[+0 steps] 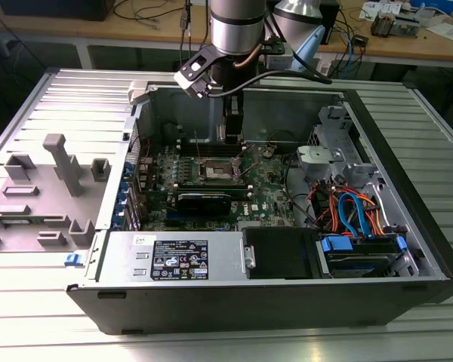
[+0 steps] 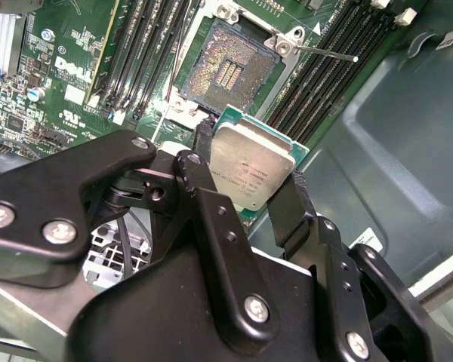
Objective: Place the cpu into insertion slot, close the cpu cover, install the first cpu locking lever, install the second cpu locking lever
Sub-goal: 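Place the cpu into insertion slot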
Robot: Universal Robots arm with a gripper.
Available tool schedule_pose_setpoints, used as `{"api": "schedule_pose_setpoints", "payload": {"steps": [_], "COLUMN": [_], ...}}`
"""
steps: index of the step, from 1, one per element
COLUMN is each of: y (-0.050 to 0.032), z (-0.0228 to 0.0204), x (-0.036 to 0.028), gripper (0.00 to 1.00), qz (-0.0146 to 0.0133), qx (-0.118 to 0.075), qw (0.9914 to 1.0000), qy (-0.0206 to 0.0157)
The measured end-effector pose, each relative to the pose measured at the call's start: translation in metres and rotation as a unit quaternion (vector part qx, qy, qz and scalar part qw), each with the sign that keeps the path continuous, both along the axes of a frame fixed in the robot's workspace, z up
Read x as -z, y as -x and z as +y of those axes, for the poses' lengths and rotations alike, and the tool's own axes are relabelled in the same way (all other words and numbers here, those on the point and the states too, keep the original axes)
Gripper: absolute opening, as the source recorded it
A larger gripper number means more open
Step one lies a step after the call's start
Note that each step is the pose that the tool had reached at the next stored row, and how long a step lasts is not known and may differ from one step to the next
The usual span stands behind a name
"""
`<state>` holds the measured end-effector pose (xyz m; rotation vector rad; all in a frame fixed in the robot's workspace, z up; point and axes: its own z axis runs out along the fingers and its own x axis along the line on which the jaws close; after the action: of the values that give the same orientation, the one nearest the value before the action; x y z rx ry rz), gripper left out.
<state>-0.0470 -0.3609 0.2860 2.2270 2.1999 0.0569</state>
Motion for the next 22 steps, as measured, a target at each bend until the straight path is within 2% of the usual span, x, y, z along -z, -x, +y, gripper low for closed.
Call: {"api": "schedule_pose_setpoints", "payload": {"steps": [3,8,12,14,15,22], "y": [0.0,0.0014,0.0076,0.0103,0.0118,0.0134], "z": [0.0,0.0,-0.0009,-0.001,-0.001,-0.001], "x": [0.0002,0.0115,0.02,0.0227,0.0243,0.026], "gripper": [0.54,0.54,0.54,0.54,0.54,0.54], "qz": [0.0,0.0,-0.0001,-0.001,-0.0024,-0.0028], "qx": [0.0,0.0,-0.007,-0.009,-0.01,-0.01], "qw": [1.0,1.0,0.99997,0.99996,0.99995,0.99995], "qy": [0.0,0.0,-0.0002,-0.0002,-0.0002,-0.0001]}}
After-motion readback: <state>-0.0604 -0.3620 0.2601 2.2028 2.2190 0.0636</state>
